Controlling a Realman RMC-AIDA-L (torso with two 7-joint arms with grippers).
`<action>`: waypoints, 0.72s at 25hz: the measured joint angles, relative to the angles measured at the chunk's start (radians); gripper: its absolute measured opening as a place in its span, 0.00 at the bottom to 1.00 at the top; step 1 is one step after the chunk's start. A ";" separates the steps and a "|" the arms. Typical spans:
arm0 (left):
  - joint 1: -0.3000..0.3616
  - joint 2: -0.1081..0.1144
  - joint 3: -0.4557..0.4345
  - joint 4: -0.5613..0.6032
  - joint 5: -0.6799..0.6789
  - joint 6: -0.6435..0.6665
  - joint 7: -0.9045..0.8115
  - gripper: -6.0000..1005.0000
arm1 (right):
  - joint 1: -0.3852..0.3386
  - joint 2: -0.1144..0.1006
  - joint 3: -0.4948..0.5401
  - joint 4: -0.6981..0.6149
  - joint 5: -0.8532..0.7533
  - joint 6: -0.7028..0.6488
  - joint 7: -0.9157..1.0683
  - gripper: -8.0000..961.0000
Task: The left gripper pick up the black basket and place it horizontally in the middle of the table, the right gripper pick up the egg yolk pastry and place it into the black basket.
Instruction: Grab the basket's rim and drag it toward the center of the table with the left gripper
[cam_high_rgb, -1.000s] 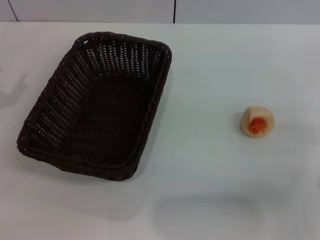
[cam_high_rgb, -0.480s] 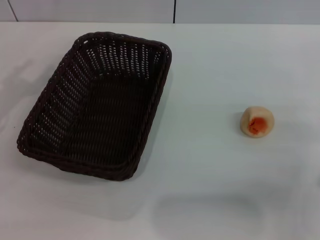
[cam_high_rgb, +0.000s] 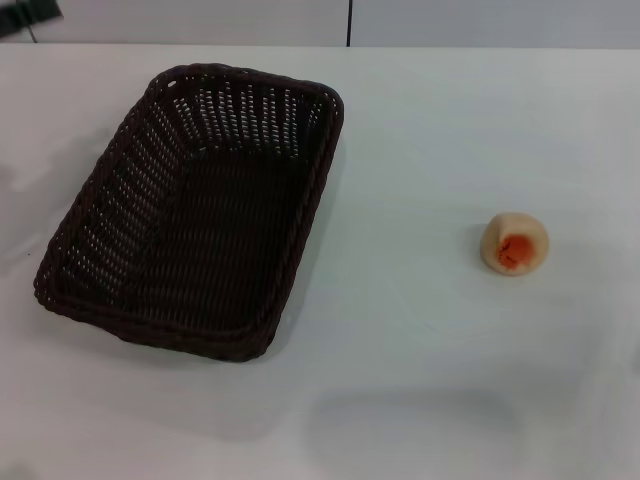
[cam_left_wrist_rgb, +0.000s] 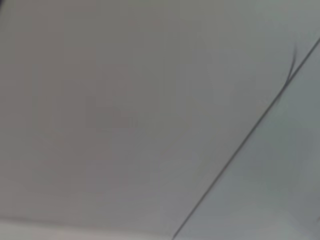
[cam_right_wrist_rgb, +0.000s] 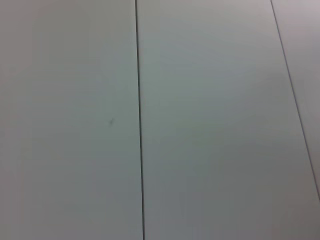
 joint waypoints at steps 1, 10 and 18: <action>-0.010 0.000 0.025 -0.031 0.061 0.000 -0.036 0.81 | 0.000 0.000 0.000 0.000 0.000 0.000 0.000 0.56; -0.083 -0.003 0.210 -0.153 0.427 -0.015 -0.222 0.81 | 0.003 0.000 0.002 -0.001 0.000 0.004 0.000 0.56; -0.107 -0.008 0.312 -0.153 0.556 0.013 -0.259 0.81 | 0.002 0.000 0.002 -0.003 0.000 0.007 0.000 0.56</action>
